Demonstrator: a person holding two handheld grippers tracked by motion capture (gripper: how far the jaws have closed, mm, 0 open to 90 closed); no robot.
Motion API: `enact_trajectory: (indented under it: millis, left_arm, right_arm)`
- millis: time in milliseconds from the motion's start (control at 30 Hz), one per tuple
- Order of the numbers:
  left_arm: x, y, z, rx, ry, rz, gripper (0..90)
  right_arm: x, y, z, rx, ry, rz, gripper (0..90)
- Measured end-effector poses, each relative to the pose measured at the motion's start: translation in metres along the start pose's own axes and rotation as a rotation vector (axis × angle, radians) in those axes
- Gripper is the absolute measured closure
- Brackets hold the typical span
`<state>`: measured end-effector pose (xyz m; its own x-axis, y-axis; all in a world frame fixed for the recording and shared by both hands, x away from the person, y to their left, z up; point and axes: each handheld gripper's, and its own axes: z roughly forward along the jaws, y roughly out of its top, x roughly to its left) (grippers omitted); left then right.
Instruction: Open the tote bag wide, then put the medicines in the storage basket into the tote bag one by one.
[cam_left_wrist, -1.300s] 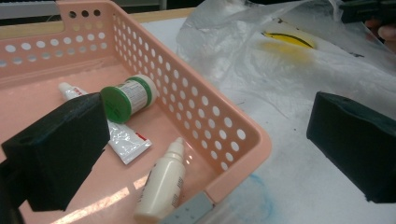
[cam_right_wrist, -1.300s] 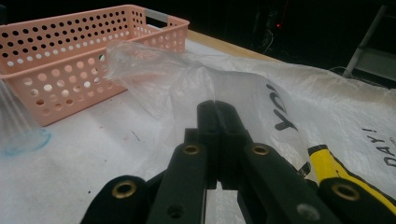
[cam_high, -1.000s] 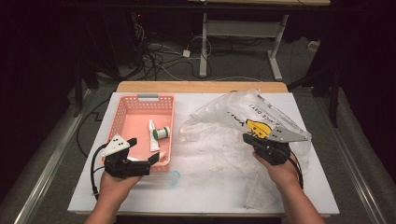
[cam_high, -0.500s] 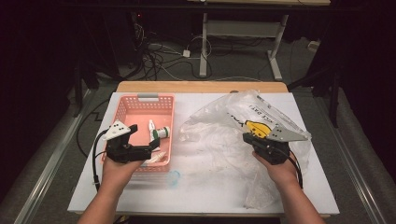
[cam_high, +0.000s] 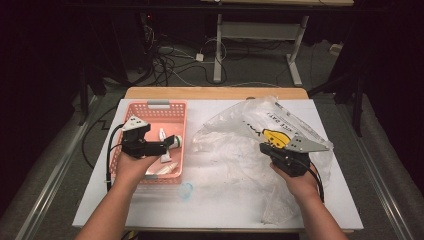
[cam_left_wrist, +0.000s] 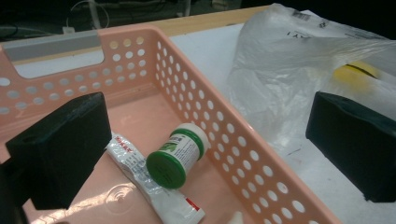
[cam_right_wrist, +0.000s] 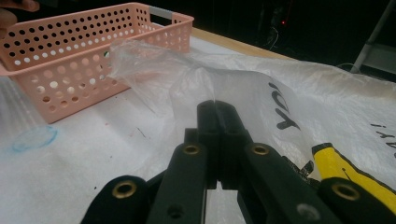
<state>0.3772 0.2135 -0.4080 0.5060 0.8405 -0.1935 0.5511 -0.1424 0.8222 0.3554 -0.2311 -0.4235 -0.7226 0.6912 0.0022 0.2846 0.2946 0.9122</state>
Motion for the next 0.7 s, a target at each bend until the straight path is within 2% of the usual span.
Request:
enact_trajectory:
  millis: [200,300,433,700]
  left_arm:
    - [0.010,0.002,0.010,0.022,0.013,-0.031,0.0]
    - [0.014,0.006,0.013,0.037,0.021,-0.022,0.6]
    - [0.020,0.011,0.018,0.065,0.033,-0.026,2.0]
    - [0.037,0.017,0.031,0.132,0.071,-0.066,9.4]
  right_arm:
    - [0.000,0.000,0.001,0.002,0.002,0.005,90.0]
    - [-0.001,-0.002,0.003,0.008,0.003,0.013,90.0]
    - [0.001,-0.003,0.005,0.018,-0.003,-0.010,90.0]
    - [-0.001,-0.003,0.001,0.018,-0.004,-0.008,90.0]
